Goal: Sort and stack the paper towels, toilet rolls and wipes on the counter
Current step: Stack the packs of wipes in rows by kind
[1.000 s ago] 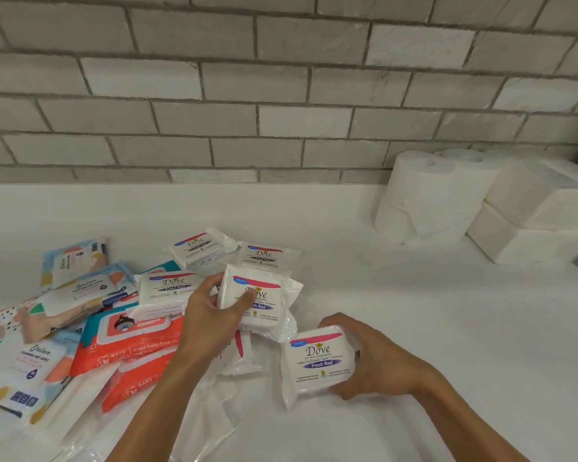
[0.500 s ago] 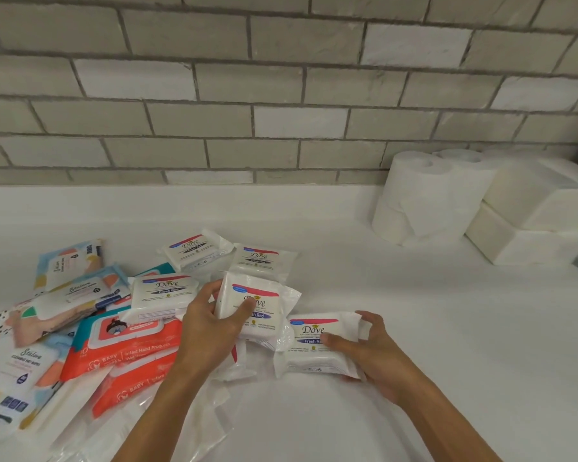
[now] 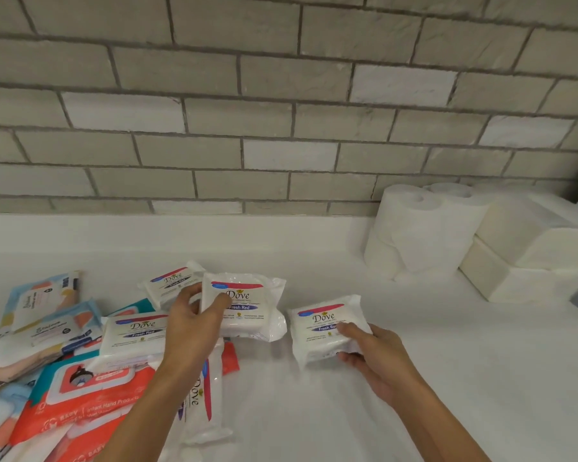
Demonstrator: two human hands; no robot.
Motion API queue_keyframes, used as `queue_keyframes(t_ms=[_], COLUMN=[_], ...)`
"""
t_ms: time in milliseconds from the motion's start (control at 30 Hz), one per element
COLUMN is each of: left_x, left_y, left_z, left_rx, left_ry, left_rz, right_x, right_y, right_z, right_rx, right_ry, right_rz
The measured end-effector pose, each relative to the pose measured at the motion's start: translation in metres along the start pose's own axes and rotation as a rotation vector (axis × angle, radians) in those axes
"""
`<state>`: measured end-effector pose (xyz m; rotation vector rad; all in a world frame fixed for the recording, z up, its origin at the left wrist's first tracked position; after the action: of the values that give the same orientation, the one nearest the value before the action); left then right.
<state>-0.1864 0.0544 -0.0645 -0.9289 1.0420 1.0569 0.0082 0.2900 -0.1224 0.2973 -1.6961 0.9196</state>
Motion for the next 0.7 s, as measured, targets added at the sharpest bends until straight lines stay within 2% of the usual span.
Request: queue_keyframes(t_ms=[200, 433, 700], left_x=[0.004, 0.032, 0.076], left_y=[0.037, 0.085, 0.14], left_z=[0.045, 0.1, 0.14], left_rx=[-0.035, 0.007, -0.032], left_ry=[-0.124, -0.135, -0.196], left_rz=[-0.104, -0.222, -0.333], right_x=[0.037, 0.068, 0.057], right_y=[0.053, 0.126, 0.204], right_z=[-0.017, -0.026, -0.041], right_rx=[-0.051, -0.111, -0.222], right_ry=[0.139, 0.218, 0.179], right_rz=[-0.001, -0.039, 0.051])
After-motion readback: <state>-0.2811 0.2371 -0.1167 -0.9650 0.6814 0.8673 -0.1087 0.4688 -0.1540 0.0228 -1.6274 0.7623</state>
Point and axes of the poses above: each hand's wrist, its own y-axis towards the middle knuckle, its own z-axis out of the palm, x = y × z, the point moved 10 cm from there along y, towards the middle knuckle, and after that the axes turned 15 degrees about -y, right-handed, at the moved point
